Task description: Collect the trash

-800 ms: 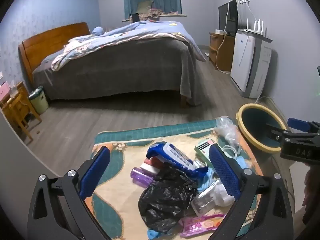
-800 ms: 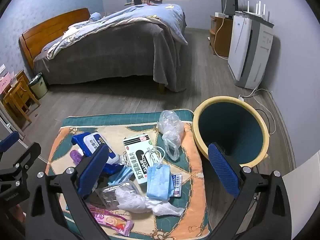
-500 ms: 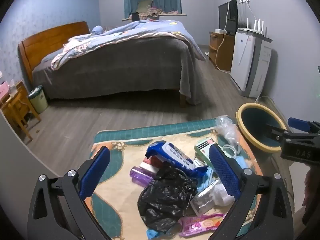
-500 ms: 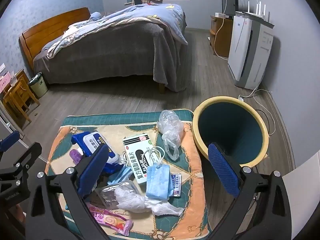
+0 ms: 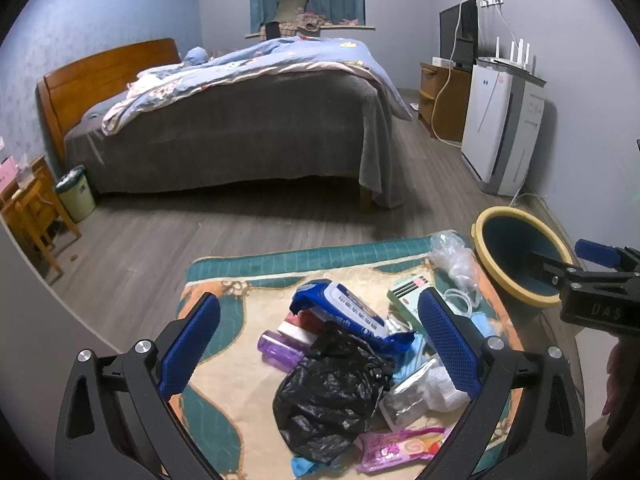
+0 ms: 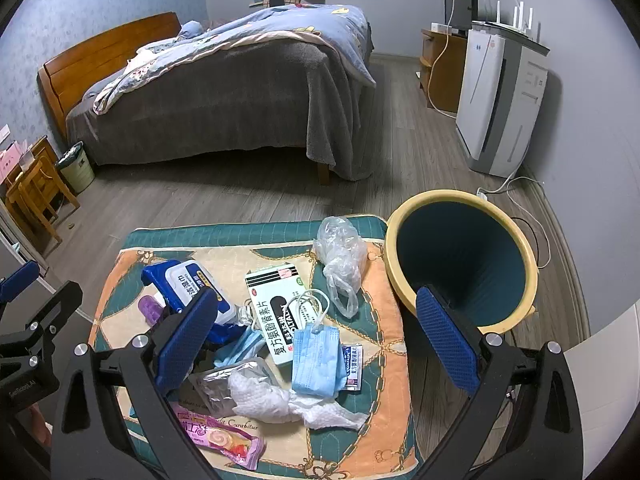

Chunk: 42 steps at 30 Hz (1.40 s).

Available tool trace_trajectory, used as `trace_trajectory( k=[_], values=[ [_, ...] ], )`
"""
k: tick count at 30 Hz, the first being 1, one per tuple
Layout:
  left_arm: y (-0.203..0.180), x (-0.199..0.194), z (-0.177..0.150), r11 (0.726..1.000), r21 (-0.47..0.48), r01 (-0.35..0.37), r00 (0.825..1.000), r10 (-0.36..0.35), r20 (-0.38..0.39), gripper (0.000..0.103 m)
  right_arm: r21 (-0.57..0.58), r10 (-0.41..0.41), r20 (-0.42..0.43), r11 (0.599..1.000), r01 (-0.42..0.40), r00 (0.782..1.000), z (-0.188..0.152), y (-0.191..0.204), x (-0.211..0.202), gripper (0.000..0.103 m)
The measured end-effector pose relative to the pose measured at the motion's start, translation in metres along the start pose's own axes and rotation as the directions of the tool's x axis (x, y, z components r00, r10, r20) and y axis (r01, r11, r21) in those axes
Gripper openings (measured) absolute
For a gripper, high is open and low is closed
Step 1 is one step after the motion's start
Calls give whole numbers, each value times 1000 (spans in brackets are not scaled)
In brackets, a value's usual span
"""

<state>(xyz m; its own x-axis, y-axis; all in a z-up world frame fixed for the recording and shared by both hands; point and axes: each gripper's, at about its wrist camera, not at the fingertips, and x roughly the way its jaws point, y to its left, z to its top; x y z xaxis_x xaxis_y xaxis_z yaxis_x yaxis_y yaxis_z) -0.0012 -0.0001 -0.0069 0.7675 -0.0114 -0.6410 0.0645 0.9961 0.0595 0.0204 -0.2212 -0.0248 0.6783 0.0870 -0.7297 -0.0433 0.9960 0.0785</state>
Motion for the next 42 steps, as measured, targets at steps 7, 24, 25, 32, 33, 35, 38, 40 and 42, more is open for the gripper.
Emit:
trace_trajectory(
  k=[7, 24, 25, 32, 33, 35, 38, 40, 42],
  values=[
    [1, 0, 1, 1000, -3, 1, 1000, -1, -2, 98, -2, -4, -6, 1000, 4, 1000, 0, 1, 1, 98],
    [1, 1, 1, 1000, -7, 3, 1000, -3, -7, 98, 0, -4, -14, 1000, 4, 1000, -1, 1, 3, 98],
    [1, 1, 2, 1000, -7, 3, 1000, -3, -8, 98, 0, -4, -14, 1000, 4, 1000, -1, 1, 3, 98],
    [2, 1, 2, 1000, -8, 4, 1000, -4, -9, 98, 1, -6, -19, 1000, 6, 1000, -3, 0, 4, 98],
    [2, 1, 2, 1000, -8, 5, 1000, -5, -9, 98, 1, -6, -19, 1000, 6, 1000, -2, 0, 4, 98],
    [2, 1, 2, 1000, -8, 5, 1000, -5, -9, 98, 0, -6, -20, 1000, 6, 1000, -3, 0, 5, 98],
    [2, 1, 2, 1000, -9, 6, 1000, -6, -10, 98, -1, -7, -22, 1000, 7, 1000, -4, 0, 6, 98],
    [2, 1, 1, 1000, -10, 5, 1000, -5, -9, 98, -1, -8, -23, 1000, 8, 1000, -5, 0, 6, 98],
    [2, 1, 2, 1000, -9, 5, 1000, -5, -9, 98, 1, -7, -23, 1000, 7, 1000, -4, 0, 6, 98]
  ],
)
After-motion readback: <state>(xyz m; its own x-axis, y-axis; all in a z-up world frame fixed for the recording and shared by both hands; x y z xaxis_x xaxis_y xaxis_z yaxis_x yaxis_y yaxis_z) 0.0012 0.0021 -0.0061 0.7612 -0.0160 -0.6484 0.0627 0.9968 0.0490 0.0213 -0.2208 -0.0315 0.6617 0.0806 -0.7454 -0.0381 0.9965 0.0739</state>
